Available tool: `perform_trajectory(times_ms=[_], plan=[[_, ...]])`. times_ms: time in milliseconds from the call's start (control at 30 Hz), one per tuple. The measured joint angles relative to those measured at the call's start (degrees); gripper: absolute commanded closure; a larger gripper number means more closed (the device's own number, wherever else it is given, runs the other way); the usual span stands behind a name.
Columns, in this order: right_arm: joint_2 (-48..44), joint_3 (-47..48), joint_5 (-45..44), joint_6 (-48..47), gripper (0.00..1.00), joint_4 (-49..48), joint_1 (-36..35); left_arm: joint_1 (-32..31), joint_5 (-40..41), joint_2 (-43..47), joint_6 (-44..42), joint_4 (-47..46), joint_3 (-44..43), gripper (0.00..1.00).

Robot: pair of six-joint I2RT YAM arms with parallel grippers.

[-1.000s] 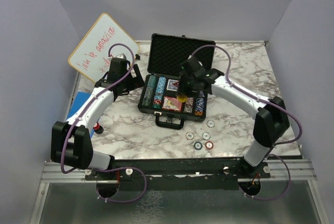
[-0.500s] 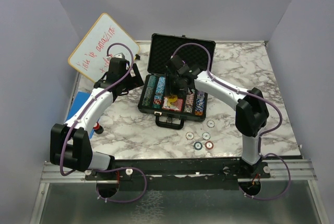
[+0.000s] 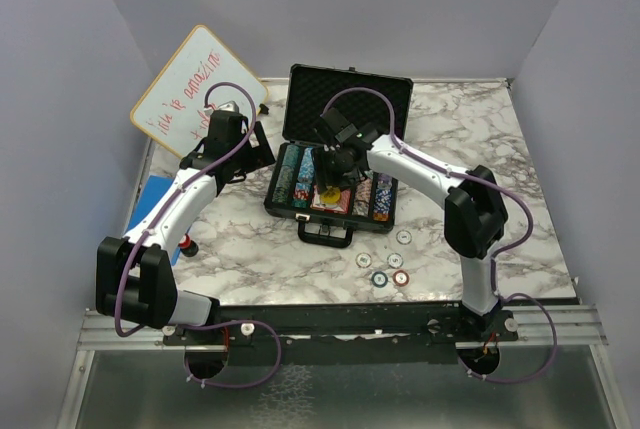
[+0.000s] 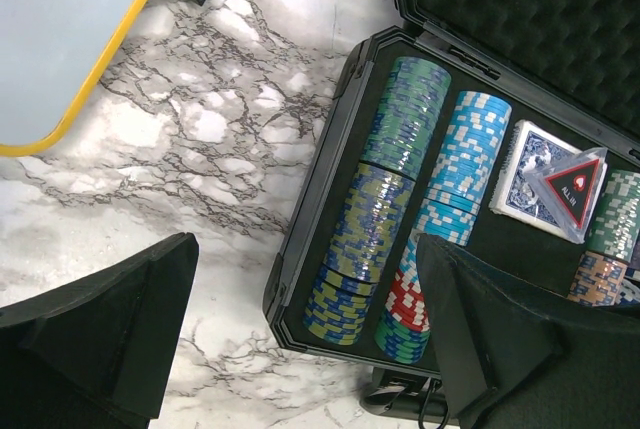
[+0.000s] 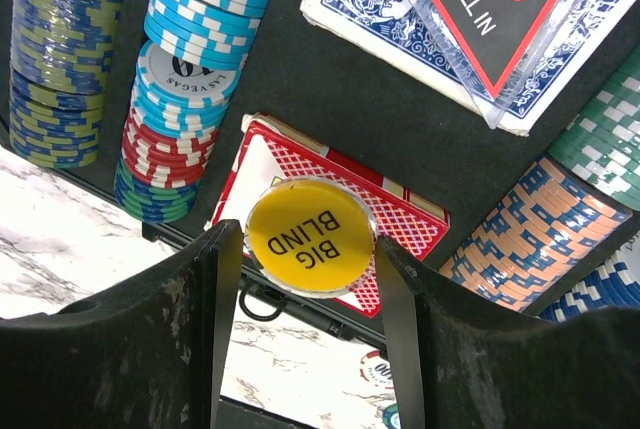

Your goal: Pack up texas hold em set

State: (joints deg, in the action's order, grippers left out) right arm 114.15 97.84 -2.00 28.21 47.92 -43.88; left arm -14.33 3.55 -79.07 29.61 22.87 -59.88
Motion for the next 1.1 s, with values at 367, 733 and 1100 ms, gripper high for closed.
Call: perform_trajectory(times_ms=[367,733,1100], plan=[[0.5,1.6,1.4,-1.2,0.27,0.9,0.0,0.0,0.1,0.0,-0.2,0.0,0.0,0.01],[-8.7,-1.5,-9.6,1.6,0.17,1.3,6.0,0.0,-0.1,0.0,-1.1,0.0,0.0,0.02],[-20.7,-19.4,-18.5,2.4,0.09,-1.5,29.3,-1.6,-16.8,0.9,-8.9,-3.5,-0.4,0.05]])
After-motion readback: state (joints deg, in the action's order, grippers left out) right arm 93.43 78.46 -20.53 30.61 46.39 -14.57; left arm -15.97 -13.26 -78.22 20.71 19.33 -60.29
